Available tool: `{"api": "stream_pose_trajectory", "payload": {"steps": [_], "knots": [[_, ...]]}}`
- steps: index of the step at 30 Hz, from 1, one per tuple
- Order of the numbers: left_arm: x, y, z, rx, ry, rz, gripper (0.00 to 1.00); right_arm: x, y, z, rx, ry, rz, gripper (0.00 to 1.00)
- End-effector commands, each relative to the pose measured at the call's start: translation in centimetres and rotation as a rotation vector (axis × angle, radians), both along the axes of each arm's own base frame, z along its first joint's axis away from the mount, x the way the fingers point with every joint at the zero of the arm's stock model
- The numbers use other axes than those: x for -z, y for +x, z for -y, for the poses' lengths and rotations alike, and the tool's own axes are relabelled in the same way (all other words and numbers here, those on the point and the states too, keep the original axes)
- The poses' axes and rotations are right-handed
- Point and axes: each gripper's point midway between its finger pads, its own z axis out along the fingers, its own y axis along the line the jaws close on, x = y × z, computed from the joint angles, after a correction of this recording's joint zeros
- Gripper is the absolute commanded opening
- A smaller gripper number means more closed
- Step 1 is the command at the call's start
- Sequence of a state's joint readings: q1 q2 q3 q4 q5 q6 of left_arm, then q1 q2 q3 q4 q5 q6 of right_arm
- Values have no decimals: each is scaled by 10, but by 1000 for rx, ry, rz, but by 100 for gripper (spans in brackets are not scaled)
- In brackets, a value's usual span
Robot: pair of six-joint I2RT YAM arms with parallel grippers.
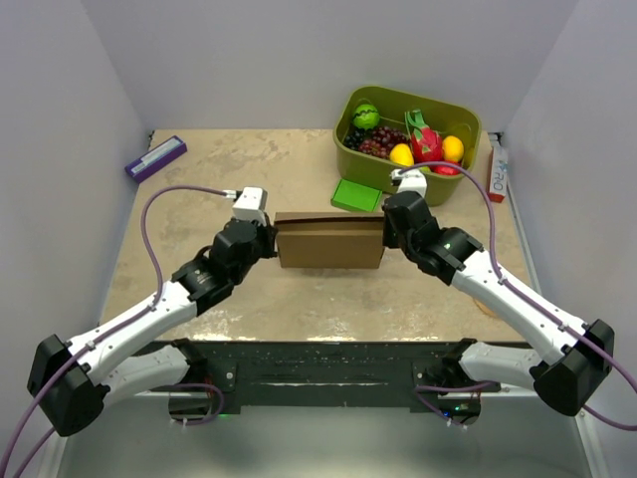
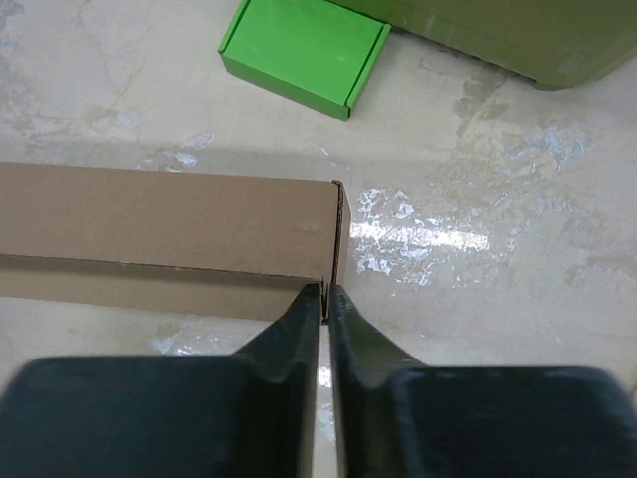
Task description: Fold the paper box
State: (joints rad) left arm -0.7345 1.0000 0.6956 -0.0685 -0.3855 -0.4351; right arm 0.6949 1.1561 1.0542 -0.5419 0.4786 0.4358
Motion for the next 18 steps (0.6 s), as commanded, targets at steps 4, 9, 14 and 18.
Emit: {"api": "stream_pose_trajectory", "payload": {"steps": [4, 9, 14, 18], "knots": [[16, -23, 5, 96, 113, -167, 27, -21, -23, -3, -64, 54, -36, 56], [-7, -26, 11, 138, 78, -132, 57, -45, -35, -3, -97, 116, -11, 83], [-21, -42, 16, 232, 60, -126, 74, -70, -35, -5, -103, 161, 17, 91], [-38, -49, 14, 246, 16, -116, 76, -85, -23, -8, -84, 189, 56, 91]]}}
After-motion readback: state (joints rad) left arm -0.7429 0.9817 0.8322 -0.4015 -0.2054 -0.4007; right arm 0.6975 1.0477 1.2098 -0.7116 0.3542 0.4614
